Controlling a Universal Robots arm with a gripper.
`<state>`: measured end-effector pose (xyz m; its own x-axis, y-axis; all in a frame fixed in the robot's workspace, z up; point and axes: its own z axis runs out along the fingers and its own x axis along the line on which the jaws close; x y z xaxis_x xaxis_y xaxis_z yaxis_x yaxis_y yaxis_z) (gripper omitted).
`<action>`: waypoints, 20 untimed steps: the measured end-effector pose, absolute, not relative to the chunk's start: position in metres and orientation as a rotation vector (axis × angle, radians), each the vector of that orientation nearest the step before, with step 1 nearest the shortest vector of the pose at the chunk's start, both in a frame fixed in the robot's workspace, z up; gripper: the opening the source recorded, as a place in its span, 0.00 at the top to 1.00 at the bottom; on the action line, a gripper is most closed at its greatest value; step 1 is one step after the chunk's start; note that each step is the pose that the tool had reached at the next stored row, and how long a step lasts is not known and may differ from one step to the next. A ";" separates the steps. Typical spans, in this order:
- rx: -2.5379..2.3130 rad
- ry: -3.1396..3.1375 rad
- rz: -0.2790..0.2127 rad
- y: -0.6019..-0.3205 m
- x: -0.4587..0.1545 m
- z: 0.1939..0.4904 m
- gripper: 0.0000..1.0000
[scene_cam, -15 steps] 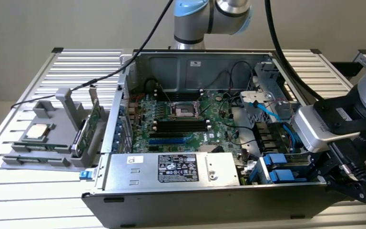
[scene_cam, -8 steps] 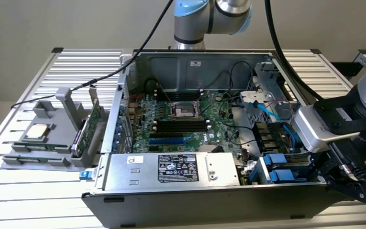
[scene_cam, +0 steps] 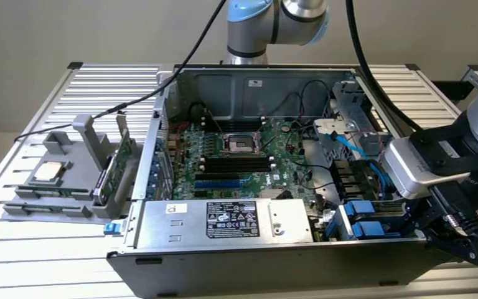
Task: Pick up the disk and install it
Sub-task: 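Insert the second disk wire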
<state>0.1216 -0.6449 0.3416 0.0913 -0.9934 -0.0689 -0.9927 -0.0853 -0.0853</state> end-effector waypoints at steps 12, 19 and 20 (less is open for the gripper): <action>-2.237 2.047 -0.010 -0.645 0.122 0.342 0.84; -2.237 2.047 -0.010 -0.645 0.122 0.344 0.84; -2.237 2.047 -0.010 -0.645 0.122 0.344 0.84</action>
